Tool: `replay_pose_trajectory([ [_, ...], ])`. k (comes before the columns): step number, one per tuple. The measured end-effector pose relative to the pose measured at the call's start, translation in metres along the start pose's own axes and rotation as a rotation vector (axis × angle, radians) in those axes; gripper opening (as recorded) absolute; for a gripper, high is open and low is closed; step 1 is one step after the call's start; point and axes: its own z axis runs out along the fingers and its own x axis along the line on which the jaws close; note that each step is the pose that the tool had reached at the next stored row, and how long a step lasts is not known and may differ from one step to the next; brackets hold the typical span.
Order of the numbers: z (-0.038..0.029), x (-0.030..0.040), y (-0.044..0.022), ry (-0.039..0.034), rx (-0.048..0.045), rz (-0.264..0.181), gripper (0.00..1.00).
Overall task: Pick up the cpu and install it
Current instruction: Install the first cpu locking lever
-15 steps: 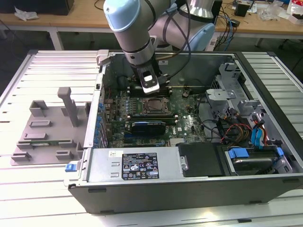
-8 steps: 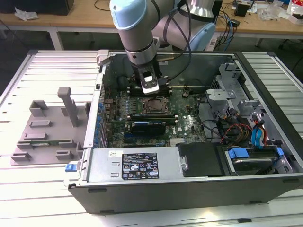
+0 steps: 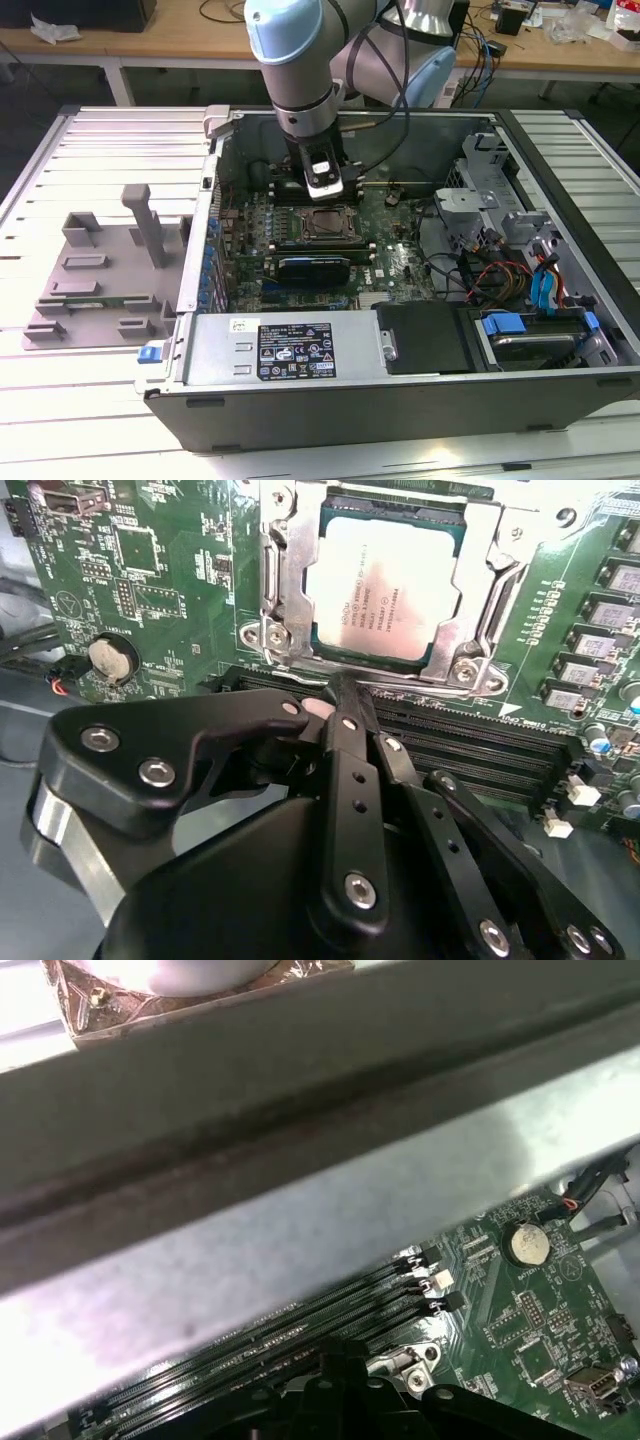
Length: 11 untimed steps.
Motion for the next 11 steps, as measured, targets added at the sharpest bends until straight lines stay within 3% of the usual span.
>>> replay_pose_trajectory([
  [7,0.0006,-0.0010,-0.0006,0.0001,-0.0005,0.000,0.11],
  [10,0.0001,-0.0015,-0.0002,0.0065,-0.0155,0.004,0.11],
  [11,-0.0028,-0.0020,0.0004,0.0065,-0.0154,0.004,0.11],
])
